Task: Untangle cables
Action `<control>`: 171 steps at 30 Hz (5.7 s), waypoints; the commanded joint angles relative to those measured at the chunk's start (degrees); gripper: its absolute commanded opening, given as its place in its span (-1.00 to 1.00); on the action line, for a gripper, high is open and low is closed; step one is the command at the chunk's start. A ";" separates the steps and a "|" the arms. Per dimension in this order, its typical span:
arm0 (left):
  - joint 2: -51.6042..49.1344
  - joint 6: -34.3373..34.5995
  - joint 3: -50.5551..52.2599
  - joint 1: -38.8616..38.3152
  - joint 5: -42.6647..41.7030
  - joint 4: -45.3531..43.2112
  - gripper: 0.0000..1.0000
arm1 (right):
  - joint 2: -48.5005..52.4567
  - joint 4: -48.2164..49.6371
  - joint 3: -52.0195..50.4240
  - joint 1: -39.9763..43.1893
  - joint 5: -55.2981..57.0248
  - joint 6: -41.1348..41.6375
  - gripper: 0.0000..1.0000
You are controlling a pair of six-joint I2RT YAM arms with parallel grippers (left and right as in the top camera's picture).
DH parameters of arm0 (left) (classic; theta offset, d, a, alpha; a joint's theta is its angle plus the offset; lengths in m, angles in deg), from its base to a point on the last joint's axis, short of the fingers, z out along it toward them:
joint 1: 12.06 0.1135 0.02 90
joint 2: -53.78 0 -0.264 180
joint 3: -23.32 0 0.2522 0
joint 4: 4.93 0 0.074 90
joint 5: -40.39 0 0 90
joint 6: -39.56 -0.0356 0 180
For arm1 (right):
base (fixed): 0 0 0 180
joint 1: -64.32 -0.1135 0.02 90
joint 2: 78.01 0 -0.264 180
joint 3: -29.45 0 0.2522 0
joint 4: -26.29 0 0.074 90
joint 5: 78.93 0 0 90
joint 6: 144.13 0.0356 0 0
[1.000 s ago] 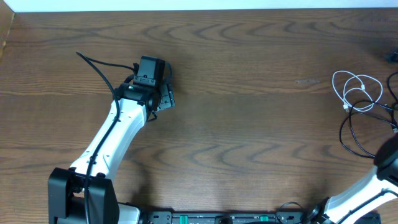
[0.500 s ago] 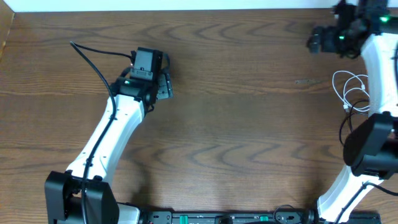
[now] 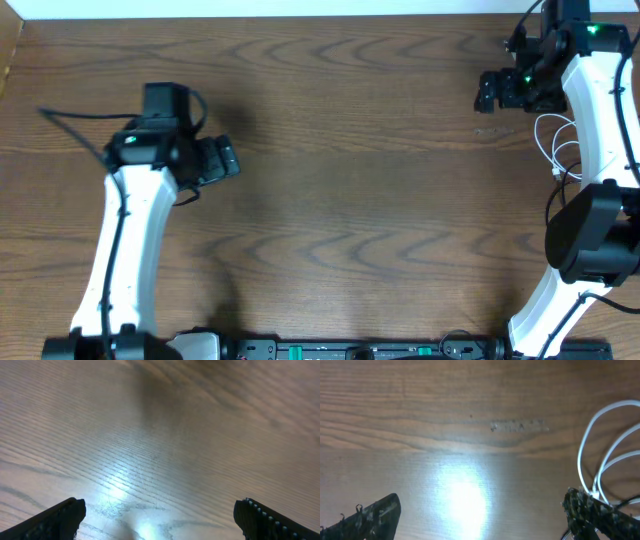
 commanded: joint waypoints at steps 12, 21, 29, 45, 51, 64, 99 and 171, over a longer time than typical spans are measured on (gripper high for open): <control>22.38 -5.05 11.47 1.46 -6.82 -5.29 0.99 | -23.23 18.45 -29.31 1.09 0.17 -0.72 0.99; 37.81 -1.77 24.61 1.46 -6.84 -15.69 0.99 | -50.10 34.10 -51.56 1.20 0.24 -0.76 0.99; 37.31 -1.31 25.11 1.46 -6.82 -15.37 1.00 | -59.71 34.69 -53.27 1.18 1.70 -0.76 0.99; 33.00 -1.31 25.11 1.46 -6.82 -15.37 0.99 | -59.78 34.51 -53.27 0.22 1.79 -0.76 0.99; 30.58 -1.31 25.11 1.46 -6.82 -15.37 0.99 | -59.71 34.45 -53.27 -3.32 1.92 -0.76 0.99; 23.96 -1.31 25.11 1.46 -6.82 -15.37 0.99 | -62.69 33.48 -54.05 -3.32 1.49 -0.79 0.99; 18.08 -1.31 25.11 1.46 -6.82 -15.37 0.99 | -106.09 94.09 -109.37 -8.74 5.75 -0.33 0.98; 21.81 -2.60 25.79 1.49 -5.07 -16.81 0.99 | -114.90 67.43 -109.37 -8.94 6.64 -0.11 0.99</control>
